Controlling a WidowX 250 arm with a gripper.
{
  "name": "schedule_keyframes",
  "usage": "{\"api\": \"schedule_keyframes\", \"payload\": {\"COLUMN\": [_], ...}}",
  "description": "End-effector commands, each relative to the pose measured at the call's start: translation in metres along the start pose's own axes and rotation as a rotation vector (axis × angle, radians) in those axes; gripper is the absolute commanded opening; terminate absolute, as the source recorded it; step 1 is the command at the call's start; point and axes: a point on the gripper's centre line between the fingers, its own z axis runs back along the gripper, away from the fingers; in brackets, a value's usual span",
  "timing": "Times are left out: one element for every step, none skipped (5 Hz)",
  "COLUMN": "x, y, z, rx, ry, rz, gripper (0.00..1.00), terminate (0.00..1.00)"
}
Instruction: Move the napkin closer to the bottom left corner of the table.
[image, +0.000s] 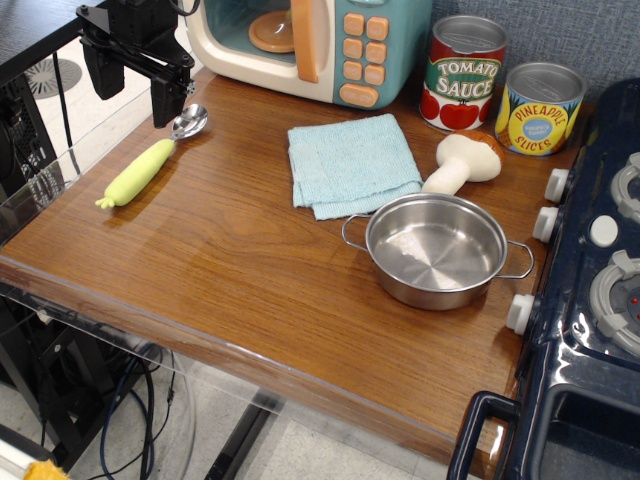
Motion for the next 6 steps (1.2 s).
{"api": "schedule_keyframes", "payload": {"x": [0.0,0.012,0.03,0.048,0.068,0.083], "y": [0.0,-0.026,-0.054,-0.078,-0.112,-0.131], "z": [0.0,0.007,0.013,0.022,0.033,0.038], "rx": [0.0,-0.027,-0.07,-0.08,-0.199,-0.204], "ry": [0.0,-0.022,-0.05,-0.074,-0.118,-0.15], "rz": [0.0,-0.065,-0.125,-0.162,-0.237,-0.262], "gripper": [1.0,1.0,1.0,1.0,1.0,1.0], "terminate": [0.0,0.0,0.0,0.0,0.0,0.0]}}
